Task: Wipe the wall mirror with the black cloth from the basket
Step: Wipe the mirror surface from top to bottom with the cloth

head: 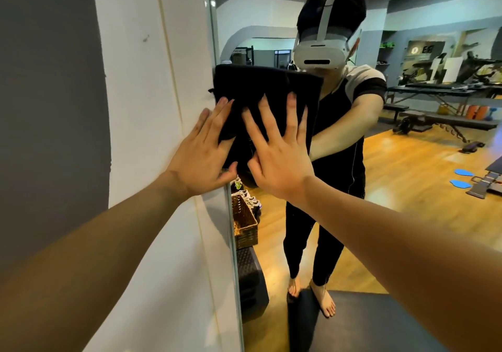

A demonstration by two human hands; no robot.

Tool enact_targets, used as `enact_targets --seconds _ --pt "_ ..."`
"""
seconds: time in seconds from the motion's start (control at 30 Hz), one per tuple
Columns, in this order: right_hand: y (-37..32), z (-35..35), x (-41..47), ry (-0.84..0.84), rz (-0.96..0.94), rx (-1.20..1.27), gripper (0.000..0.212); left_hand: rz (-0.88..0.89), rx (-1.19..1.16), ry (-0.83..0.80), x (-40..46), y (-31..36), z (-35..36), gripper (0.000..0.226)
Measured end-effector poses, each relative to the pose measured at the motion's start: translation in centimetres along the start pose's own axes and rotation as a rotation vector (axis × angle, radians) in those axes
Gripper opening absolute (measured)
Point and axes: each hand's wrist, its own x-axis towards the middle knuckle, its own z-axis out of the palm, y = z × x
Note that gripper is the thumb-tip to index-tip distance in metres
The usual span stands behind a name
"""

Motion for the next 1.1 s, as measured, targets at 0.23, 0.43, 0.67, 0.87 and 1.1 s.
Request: enact_targets --seconds 0.23,0.43,0.67,0.87,1.1 --pt "-0.8 0.7 -1.1 -0.005 -0.006 -0.021 0.080 -0.100 -0.134 0.046 -1.2 1.6 1.9 0.090" --pt "-2.0 1.7 -2.9 -0.023 0.038 -0.086 0.079 -0.100 -0.260 0.121 -2.7 3.0 3.9 0.079" --pt "-3.3 3.0 -6.5 -0.089 0.052 -0.094 0.077 -0.032 -0.270 0.092 -5.7 4.0 5.8 0.065" --pt "-2.9 2.6 -8.5 -0.176 0.037 -0.076 0.081 -0.013 -0.272 0.077 -6.4 5.5 6.6 0.084" --pt "0.0 1.5 -9.9 -0.189 -0.016 -0.079 0.080 0.047 -0.182 0.002 -5.2 7.3 6.3 0.070"
